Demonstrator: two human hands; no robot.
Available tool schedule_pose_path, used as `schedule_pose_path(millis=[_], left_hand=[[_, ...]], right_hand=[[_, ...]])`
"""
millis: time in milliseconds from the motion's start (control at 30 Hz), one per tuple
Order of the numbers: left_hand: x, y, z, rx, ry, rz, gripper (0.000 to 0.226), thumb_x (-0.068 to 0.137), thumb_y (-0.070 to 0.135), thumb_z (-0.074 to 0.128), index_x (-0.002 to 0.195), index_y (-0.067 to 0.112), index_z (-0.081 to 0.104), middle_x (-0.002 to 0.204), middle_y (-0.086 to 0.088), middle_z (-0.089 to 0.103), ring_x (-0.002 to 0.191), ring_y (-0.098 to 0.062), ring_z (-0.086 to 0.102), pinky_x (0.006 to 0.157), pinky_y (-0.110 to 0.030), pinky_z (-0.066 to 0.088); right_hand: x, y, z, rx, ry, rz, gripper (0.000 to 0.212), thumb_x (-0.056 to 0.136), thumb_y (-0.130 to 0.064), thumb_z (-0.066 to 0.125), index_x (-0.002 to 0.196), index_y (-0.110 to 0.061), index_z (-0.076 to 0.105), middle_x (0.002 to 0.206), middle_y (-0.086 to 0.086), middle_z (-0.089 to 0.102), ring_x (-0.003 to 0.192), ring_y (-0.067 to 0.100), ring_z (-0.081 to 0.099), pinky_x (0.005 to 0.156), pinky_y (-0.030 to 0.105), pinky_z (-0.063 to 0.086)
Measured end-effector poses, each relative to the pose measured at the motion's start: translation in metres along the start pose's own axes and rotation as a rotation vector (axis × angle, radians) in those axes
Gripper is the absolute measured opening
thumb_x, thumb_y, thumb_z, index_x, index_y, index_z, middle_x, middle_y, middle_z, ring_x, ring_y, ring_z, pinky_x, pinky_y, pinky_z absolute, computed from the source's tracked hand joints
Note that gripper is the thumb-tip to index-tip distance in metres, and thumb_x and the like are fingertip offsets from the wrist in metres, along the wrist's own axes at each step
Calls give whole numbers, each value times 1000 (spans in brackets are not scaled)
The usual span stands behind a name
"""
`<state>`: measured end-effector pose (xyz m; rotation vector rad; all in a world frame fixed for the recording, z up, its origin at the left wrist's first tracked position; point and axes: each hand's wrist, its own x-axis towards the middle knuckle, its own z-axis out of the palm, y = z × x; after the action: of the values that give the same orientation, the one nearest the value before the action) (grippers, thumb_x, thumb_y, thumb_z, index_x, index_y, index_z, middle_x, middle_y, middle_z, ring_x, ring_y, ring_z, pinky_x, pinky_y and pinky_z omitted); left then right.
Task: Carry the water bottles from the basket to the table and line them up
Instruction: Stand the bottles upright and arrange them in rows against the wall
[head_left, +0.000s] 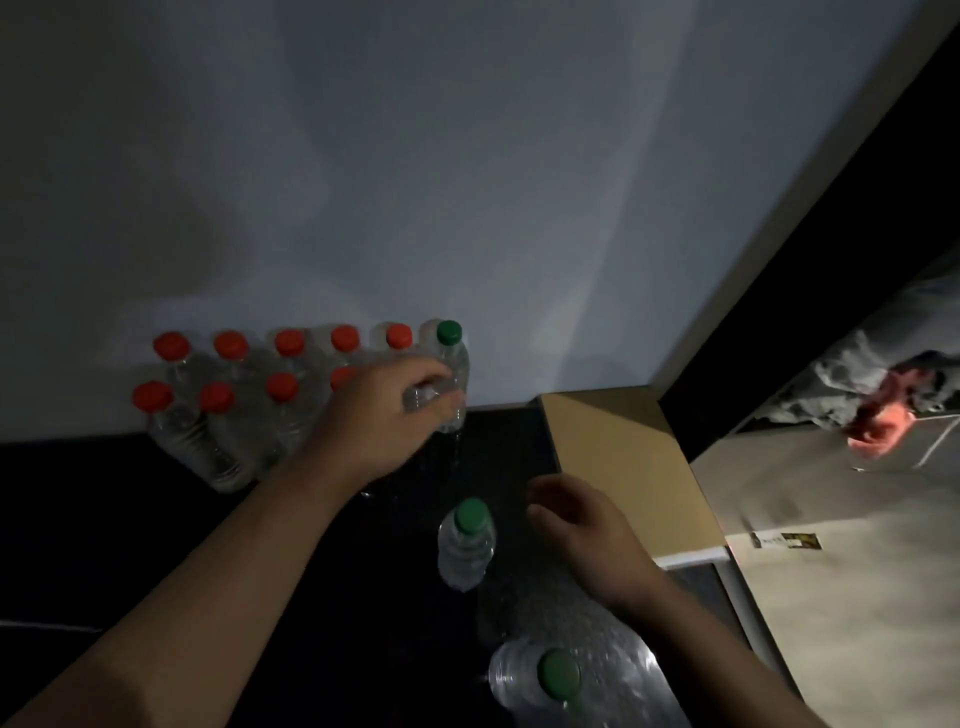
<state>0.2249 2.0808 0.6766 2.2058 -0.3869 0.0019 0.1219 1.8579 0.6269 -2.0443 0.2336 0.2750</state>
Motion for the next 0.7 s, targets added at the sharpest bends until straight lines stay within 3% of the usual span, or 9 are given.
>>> schedule_pose_path(millis=[100,200,267,400,433,533,600,700], left_hand=[[-38,-1,26,-113,-54,-32,22,83,33,73,105,31,70,98,13,71,92,0,65,91,-36,55],[-59,-11,48,-43,-218,-127,50,85,33,71,133,30,57,132,7,60,122,-7,54,107,-33,43],[-69,-19,62,-21,-272,-159,57,86,35,69,139,32,49,139,8,55,128,-10,50,107,-27,39],[-87,-30,82,-94,-219,-267,33,87,36,67,119,36,60,101,14,67,99,-11,64,91,-29,50],[-93,-34,86,-106,-214,-277,33,85,35,68,116,41,57,100,15,67,98,-9,64,92,-33,52],[-103,-45,96,-114,-223,-277,63,72,34,77,125,45,44,118,8,64,109,-10,62,100,-41,50],[-105,-46,100,-101,-206,-293,72,69,27,84,127,36,43,117,6,64,108,-12,63,99,-37,49],[-105,-46,105,-130,-154,-312,65,66,19,87,114,36,48,105,10,66,98,-8,65,92,-30,51]], right_hand=[[-51,11,-1,39,1,-13,15,91,-21,65,105,-24,69,97,-15,72,93,-5,65,80,12,49],[-92,22,2,65,-14,-43,21,88,-42,61,104,-30,68,100,-18,70,96,-2,64,78,10,47],[-111,34,8,-13,-41,-66,33,82,-56,54,109,-38,63,105,-20,68,101,-2,63,83,14,49],[-119,55,27,-146,-21,-97,43,77,-50,67,115,-52,49,116,-26,60,110,-5,58,92,18,47],[-118,57,31,-164,-1,-100,47,75,-46,71,114,-55,46,115,-30,58,110,-9,56,92,13,45],[-114,60,44,-197,17,-116,55,76,-30,77,110,-54,41,111,-36,50,104,-23,48,84,-3,35],[-110,65,50,-186,39,-107,56,75,-29,77,113,-49,41,110,-29,54,104,-23,48,83,-3,34],[-105,70,54,-147,67,-61,56,72,-31,79,112,-44,43,107,-21,60,99,-19,54,82,2,41]])
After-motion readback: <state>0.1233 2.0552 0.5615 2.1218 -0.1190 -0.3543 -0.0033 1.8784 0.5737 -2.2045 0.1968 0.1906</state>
